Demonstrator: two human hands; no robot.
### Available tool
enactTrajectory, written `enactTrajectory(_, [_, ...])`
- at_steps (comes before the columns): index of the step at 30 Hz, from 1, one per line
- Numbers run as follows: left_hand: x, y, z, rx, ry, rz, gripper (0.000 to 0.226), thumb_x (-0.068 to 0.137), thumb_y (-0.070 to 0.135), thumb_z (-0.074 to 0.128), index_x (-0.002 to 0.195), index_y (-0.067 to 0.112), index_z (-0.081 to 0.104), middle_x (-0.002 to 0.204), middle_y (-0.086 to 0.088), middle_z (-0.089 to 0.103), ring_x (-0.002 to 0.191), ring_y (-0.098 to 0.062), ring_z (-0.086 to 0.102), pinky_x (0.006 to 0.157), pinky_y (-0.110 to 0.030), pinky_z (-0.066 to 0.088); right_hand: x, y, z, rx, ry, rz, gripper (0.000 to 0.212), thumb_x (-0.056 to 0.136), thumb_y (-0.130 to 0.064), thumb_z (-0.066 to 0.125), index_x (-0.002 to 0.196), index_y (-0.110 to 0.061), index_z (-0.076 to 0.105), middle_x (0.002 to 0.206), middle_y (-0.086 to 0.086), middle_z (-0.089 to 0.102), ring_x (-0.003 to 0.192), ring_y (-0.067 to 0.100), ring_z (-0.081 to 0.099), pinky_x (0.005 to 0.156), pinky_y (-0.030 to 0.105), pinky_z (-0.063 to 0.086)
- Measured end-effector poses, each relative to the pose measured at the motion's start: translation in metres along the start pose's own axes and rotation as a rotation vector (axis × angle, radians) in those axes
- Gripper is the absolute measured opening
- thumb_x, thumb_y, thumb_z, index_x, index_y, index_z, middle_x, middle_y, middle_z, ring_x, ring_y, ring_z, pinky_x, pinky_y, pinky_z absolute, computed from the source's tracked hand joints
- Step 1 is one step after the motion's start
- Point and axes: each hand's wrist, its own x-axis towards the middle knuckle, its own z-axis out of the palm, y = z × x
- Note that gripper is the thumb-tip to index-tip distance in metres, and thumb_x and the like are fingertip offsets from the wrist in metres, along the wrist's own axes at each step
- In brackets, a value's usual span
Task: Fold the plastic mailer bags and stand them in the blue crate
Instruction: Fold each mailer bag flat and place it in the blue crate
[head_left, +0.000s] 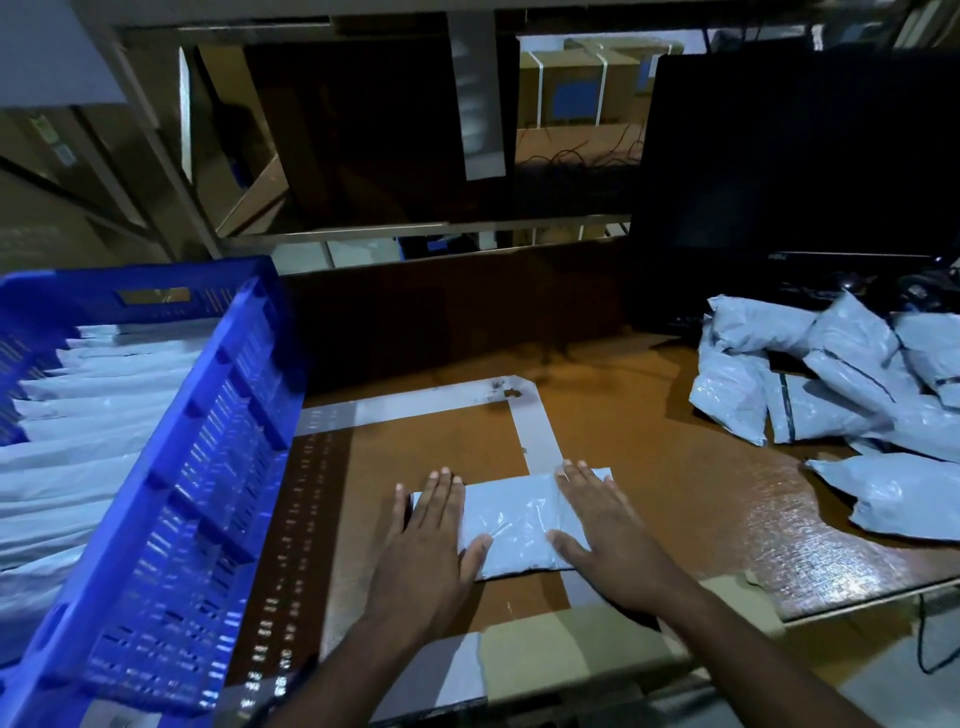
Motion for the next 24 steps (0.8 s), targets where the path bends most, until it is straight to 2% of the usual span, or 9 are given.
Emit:
enactTrajectory(2, [-0.001, 0.006, -0.005, -0.017, 0.086, -0.015, 0.077, 0.101, 0.064, 0.010, 0.161, 0.017, 0.020, 0.168, 0.000, 0.014, 0.156, -0.014, 0.008, 0.123, -0.045, 0.002, -0.001, -0.003, -0.010, 0.058, 0.045, -0.009, 0.076, 0.101, -0.046, 0.049, 0.161, -0.028, 0.006, 0.160, -0.020, -0.009, 0.149, -0.004, -0.012, 0.125, 0.030, -0.006])
enactTrajectory(3, [-0.003, 0.009, -0.006, -0.078, 0.104, -0.001, 0.073, 0.102, 0.060, 0.014, 0.161, 0.018, 0.019, 0.167, 0.003, 0.011, 0.156, -0.012, 0.008, 0.124, -0.042, 0.004, -0.002, -0.007, -0.013, 0.042, 0.087, -0.030, 0.073, 0.101, -0.044, 0.049, 0.160, -0.030, 0.008, 0.160, -0.021, -0.006, 0.149, -0.004, -0.011, 0.125, 0.030, -0.006])
enactTrajectory(6, [-0.014, 0.018, 0.002, -0.185, 0.080, 0.126, 0.069, 0.102, 0.059, 0.007, 0.161, 0.022, 0.010, 0.166, 0.010, -0.003, 0.155, -0.006, -0.003, 0.125, -0.033, 0.002, -0.007, -0.021, -0.001, -0.036, 0.089, -0.114, 0.058, 0.106, -0.048, 0.023, 0.158, -0.031, 0.007, 0.160, -0.019, -0.006, 0.149, -0.003, -0.009, 0.122, 0.023, -0.011])
enactTrajectory(8, [-0.018, 0.018, 0.012, -0.170, 0.032, 0.182, 0.073, 0.102, 0.062, 0.004, 0.162, 0.021, 0.011, 0.167, 0.009, -0.004, 0.154, -0.004, -0.008, 0.125, -0.034, 0.000, -0.008, -0.023, 0.019, -0.166, 0.059, -0.174, 0.061, 0.105, -0.049, 0.011, 0.159, -0.022, 0.019, 0.165, -0.005, 0.006, 0.153, 0.010, 0.008, 0.122, 0.033, 0.001])
enactTrajectory(11, [-0.011, 0.012, 0.019, -0.131, 0.044, 0.170, 0.072, 0.103, 0.059, 0.004, 0.162, 0.019, 0.012, 0.169, 0.005, 0.005, 0.154, -0.002, -0.010, 0.125, -0.034, 0.000, -0.001, -0.017, 0.028, -0.226, 0.061, -0.133, 0.063, 0.107, -0.045, 0.006, 0.157, -0.015, 0.030, 0.164, 0.004, 0.024, 0.152, 0.017, 0.018, 0.117, 0.040, 0.011])
enactTrajectory(13, [-0.012, 0.012, 0.020, -0.121, 0.039, 0.182, 0.069, 0.105, 0.055, 0.010, 0.162, 0.017, 0.015, 0.169, 0.004, 0.009, 0.155, -0.004, -0.007, 0.125, -0.035, 0.002, -0.004, -0.019, 0.028, -0.240, 0.067, -0.126, 0.060, 0.107, -0.043, 0.015, 0.155, -0.014, 0.034, 0.162, 0.005, 0.029, 0.151, 0.017, 0.022, 0.116, 0.040, 0.014])
enactTrajectory(16, [-0.014, 0.014, 0.019, -0.112, 0.046, 0.197, 0.065, 0.107, 0.051, 0.022, 0.161, 0.015, 0.021, 0.169, 0.002, 0.015, 0.156, -0.007, 0.000, 0.123, -0.036, 0.006, -0.008, -0.019, 0.029, -0.261, 0.078, -0.138, 0.059, 0.106, -0.044, 0.021, 0.158, -0.016, 0.028, 0.165, 0.001, 0.021, 0.153, 0.014, 0.015, 0.118, 0.039, 0.009])
enactTrajectory(20, [-0.012, 0.015, 0.016, -0.114, 0.021, 0.181, 0.069, 0.103, 0.055, 0.009, 0.162, 0.020, 0.003, 0.168, 0.007, -0.006, 0.152, -0.002, -0.017, 0.124, -0.034, -0.006, -0.006, -0.020, 0.025, -0.277, 0.052, -0.100, 0.062, 0.107, -0.048, 0.009, 0.157, -0.017, 0.031, 0.163, 0.001, 0.027, 0.152, 0.014, 0.018, 0.118, 0.038, 0.009])
enactTrajectory(24, [-0.017, 0.016, 0.021, -0.130, 0.038, 0.158, 0.067, 0.105, 0.054, 0.018, 0.162, 0.018, 0.017, 0.169, 0.005, 0.010, 0.155, -0.005, -0.005, 0.124, -0.036, 0.002, -0.012, -0.019, 0.030, -0.235, 0.052, -0.110, 0.063, 0.106, -0.052, 0.008, 0.159, -0.022, 0.023, 0.166, -0.005, 0.016, 0.153, 0.008, 0.007, 0.120, 0.036, 0.003])
